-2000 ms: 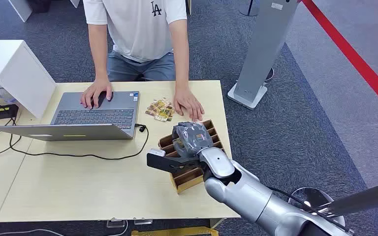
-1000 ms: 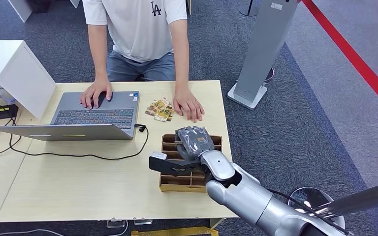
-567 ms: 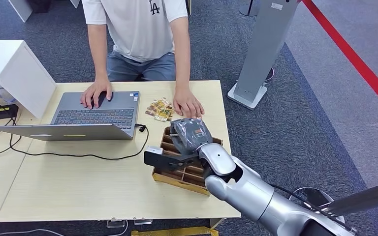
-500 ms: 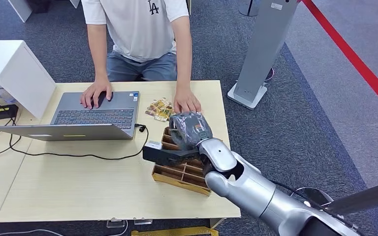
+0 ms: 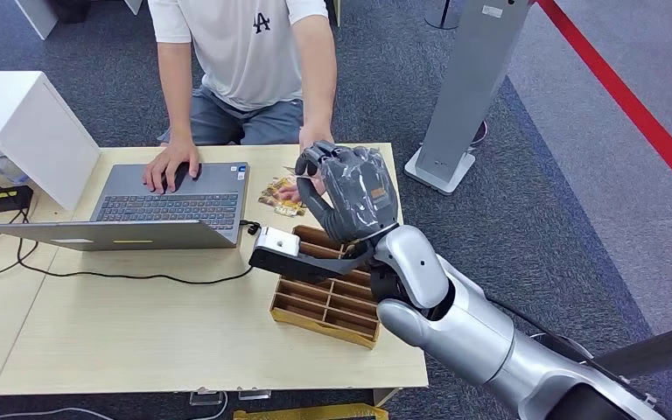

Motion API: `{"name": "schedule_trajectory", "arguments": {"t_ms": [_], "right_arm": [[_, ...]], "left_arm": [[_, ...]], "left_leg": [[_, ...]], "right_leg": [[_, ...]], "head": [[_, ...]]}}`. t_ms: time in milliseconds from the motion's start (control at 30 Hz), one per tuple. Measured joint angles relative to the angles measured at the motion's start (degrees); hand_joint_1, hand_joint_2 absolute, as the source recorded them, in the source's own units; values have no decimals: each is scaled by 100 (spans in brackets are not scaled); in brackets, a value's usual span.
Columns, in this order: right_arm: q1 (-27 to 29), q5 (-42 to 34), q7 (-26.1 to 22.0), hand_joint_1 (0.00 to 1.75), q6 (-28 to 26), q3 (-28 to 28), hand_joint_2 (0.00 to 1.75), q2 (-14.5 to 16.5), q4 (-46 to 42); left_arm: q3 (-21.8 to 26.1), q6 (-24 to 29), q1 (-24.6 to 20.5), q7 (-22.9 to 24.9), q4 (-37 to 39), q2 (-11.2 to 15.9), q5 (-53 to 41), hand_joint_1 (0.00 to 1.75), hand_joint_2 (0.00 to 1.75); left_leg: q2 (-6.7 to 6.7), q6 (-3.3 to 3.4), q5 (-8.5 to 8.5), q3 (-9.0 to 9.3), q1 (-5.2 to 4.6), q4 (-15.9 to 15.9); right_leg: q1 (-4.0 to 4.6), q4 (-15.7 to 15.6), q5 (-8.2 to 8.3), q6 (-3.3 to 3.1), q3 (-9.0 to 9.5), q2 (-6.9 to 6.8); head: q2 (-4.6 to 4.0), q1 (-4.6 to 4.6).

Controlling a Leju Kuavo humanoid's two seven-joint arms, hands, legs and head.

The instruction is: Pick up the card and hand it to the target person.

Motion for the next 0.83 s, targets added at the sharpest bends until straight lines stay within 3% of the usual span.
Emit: {"name": "schedule_trajectory", "arguments": {"t_ms": [167, 300, 467, 600, 667, 800, 833], "right_arm": [[309, 236, -381, 169, -869, -47, 175, 31, 227], [467, 305, -724, 1, -1424, -87, 175, 113, 651], [678, 433, -1169, 0, -1754, -244, 175, 245, 1068], [879, 12, -1649, 0, -1775, -468, 175, 374, 1278], [961, -950, -2113, 0, -1777, -584, 175, 439, 1368], [1083, -4057, -2933, 0, -1376, -790, 175, 513, 1522], [1106, -4498, -3029, 0, -1268, -824, 175, 517, 1536]], "left_arm": [[0, -35, -6, 21, -1, -31, -45, 0, 0], [-2, -109, -7, 9, -1, -53, -57, 0, 0], [-4, -180, -8, -33, -2, -77, -101, 0, 0], [-5, -152, -8, -42, -2, -86, -55, 0, 0], [-5, -122, -7, -33, -2, -86, -4, 0, 0], [-4, -47, -6, -3, -2, -86, 94, 0, 0], [-4, -37, -6, -1, -2, -86, 103, 0, 0]], "left_leg": [[-1, 0, 0, -1, 0, 0], [-1, 0, 0, -1, 0, 0], [-1, 0, 0, -2, 0, 0], [-1, 0, 0, -3, 0, 0], [0, 0, 0, -3, 0, 0], [-1, 0, 0, -2, 0, 0], [-1, 0, 0, -2, 0, 0]], "right_leg": [[0, 0, 0, 0, 1, 0], [0, 0, 0, 0, 0, 0], [0, 0, 0, 0, -1, 0], [0, 0, 0, 0, -1, 0], [0, 0, 0, 0, -1, -1], [0, 0, 0, 0, 0, -1], [0, 0, 0, 0, 0, -1]], "head": [[0, 1], [0, -1], [0, -3], [0, 1], [0, -3], [0, 3], [0, 5]]}}
